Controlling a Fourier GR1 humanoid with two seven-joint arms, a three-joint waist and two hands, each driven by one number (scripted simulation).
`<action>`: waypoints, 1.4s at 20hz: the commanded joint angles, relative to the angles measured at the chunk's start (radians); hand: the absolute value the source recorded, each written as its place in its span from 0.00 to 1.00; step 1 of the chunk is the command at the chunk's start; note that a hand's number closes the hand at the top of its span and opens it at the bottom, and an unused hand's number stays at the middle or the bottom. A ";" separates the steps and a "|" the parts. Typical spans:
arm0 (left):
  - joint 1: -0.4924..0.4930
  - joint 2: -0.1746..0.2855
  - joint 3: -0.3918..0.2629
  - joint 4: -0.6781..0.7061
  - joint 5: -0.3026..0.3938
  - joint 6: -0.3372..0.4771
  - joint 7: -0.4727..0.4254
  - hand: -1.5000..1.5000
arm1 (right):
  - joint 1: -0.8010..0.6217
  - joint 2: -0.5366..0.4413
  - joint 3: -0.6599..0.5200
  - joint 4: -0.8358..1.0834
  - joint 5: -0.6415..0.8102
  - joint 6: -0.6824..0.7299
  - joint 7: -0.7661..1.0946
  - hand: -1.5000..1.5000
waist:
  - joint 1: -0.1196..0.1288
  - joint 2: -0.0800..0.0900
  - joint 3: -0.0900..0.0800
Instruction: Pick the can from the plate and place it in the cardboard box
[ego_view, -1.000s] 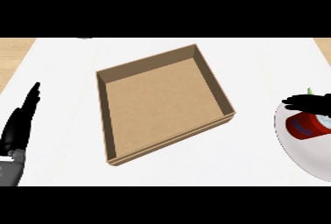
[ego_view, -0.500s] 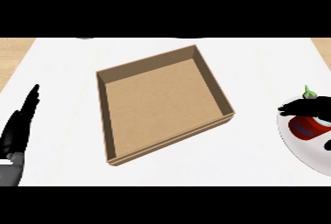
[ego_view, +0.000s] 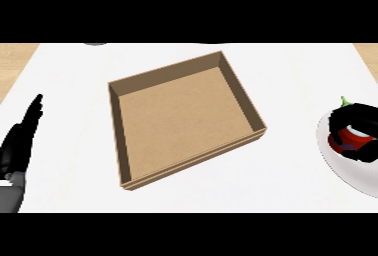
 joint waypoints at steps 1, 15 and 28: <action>0.025 -0.023 -0.016 -0.039 -0.030 0.022 0.017 0.50 | 0.009 0.022 -0.072 0.066 -0.017 -0.128 -0.133 1.00 | 0.006 0.005 0.008; 0.101 0.018 0.054 0.021 0.000 0.023 0.010 0.50 | 0.112 0.175 -0.207 -0.132 -0.082 -0.439 0.898 1.00 | -0.136 -0.063 -0.011; 0.110 0.012 0.050 -0.011 0.005 0.011 -0.016 0.50 | -0.052 0.414 -0.027 -0.666 0.111 -0.440 1.453 1.00 | -0.083 -0.046 -0.004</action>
